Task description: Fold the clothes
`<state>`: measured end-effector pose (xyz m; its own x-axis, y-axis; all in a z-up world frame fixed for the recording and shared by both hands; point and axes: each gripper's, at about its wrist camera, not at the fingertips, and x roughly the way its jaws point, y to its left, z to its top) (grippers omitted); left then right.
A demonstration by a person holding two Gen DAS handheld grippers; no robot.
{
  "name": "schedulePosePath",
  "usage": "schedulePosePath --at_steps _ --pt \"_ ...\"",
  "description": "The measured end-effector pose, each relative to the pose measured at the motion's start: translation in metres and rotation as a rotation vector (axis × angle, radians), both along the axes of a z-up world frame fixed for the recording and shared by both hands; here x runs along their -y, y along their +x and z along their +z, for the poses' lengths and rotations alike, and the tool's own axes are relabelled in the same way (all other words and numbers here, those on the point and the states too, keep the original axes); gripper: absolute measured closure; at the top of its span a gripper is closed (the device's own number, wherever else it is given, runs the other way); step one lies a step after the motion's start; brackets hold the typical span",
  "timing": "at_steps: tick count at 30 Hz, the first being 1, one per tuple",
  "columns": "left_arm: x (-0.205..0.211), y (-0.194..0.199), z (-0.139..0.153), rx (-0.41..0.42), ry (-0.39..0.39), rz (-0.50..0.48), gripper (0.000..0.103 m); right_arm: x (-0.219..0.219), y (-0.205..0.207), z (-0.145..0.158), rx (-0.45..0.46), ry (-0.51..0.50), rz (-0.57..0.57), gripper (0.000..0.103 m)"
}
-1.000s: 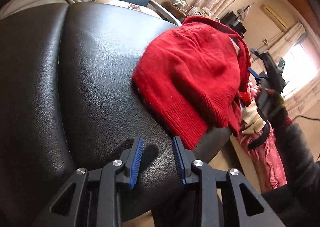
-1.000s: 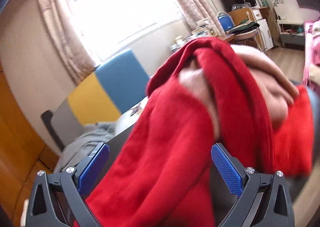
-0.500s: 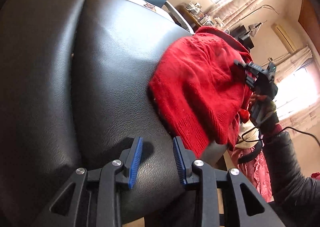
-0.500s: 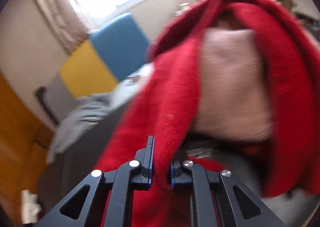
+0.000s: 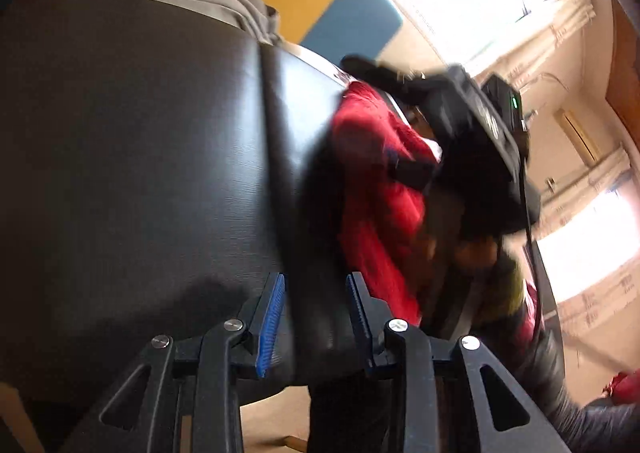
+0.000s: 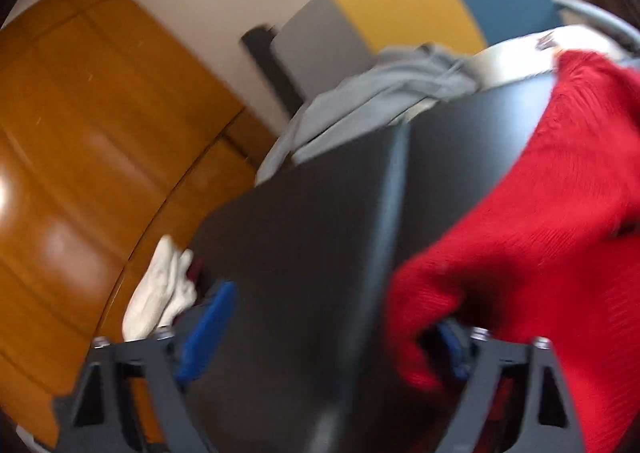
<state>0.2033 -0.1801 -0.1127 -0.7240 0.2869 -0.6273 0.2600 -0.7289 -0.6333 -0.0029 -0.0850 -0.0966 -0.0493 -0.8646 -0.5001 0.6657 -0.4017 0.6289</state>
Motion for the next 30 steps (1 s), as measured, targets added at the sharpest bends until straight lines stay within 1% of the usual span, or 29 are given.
schedulePosePath --at_steps 3,5,7,9,10,13,15,17,20,22,24,25,28,30 --pt "0.011 0.014 0.0 -0.003 -0.004 0.057 0.071 -0.001 0.035 -0.016 0.047 -0.008 0.065 0.008" --pt "0.015 0.016 0.001 -0.01 -0.003 0.071 0.071 -0.015 0.05 -0.016 0.012 0.008 0.081 0.008" --pt "0.014 0.014 0.006 -0.028 -0.011 0.066 0.071 -0.033 0.055 -0.012 -0.028 0.017 0.076 0.008" --pt "0.006 0.006 0.013 -0.054 -0.01 0.023 0.07 -0.059 0.051 -0.004 -0.037 -0.017 0.051 0.005" --pt "0.001 0.002 0.016 -0.065 -0.006 -0.003 0.068 -0.075 0.048 -0.002 -0.033 -0.032 0.027 0.002" --pt "-0.013 -0.01 0.018 -0.082 0.005 -0.072 0.064 -0.136 0.031 0.002 0.022 -0.08 -0.105 0.001" --pt "-0.023 -0.022 0.019 -0.078 -0.012 -0.11 0.063 -0.182 0.016 0.007 0.006 -0.08 -0.246 0.001" --pt "-0.034 -0.031 0.015 -0.062 -0.019 -0.15 0.063 -0.237 0.0 0.012 -0.034 -0.079 -0.426 0.001" --pt "-0.052 -0.042 0.008 -0.03 -0.033 -0.202 0.063 -0.31 -0.032 0.017 -0.1 -0.005 -0.684 0.001" --pt "-0.057 -0.042 0.002 -0.005 -0.034 -0.219 0.063 -0.343 -0.058 0.014 -0.142 0.094 -0.784 0.002" --pt "-0.062 -0.048 -0.004 0.019 -0.025 -0.222 0.063 -0.355 -0.089 0.004 -0.162 0.224 -0.812 0.007" --pt "-0.063 -0.049 -0.005 0.026 -0.025 -0.221 0.063 -0.357 -0.102 -0.002 -0.166 0.275 -0.815 0.013" --pt "-0.062 -0.052 -0.009 0.046 -0.025 -0.219 0.063 -0.356 -0.139 -0.018 -0.17 0.4 -0.816 0.014" --pt "-0.061 -0.053 -0.011 0.058 -0.021 -0.215 0.062 -0.358 -0.154 -0.034 -0.133 0.452 -0.801 0.014"
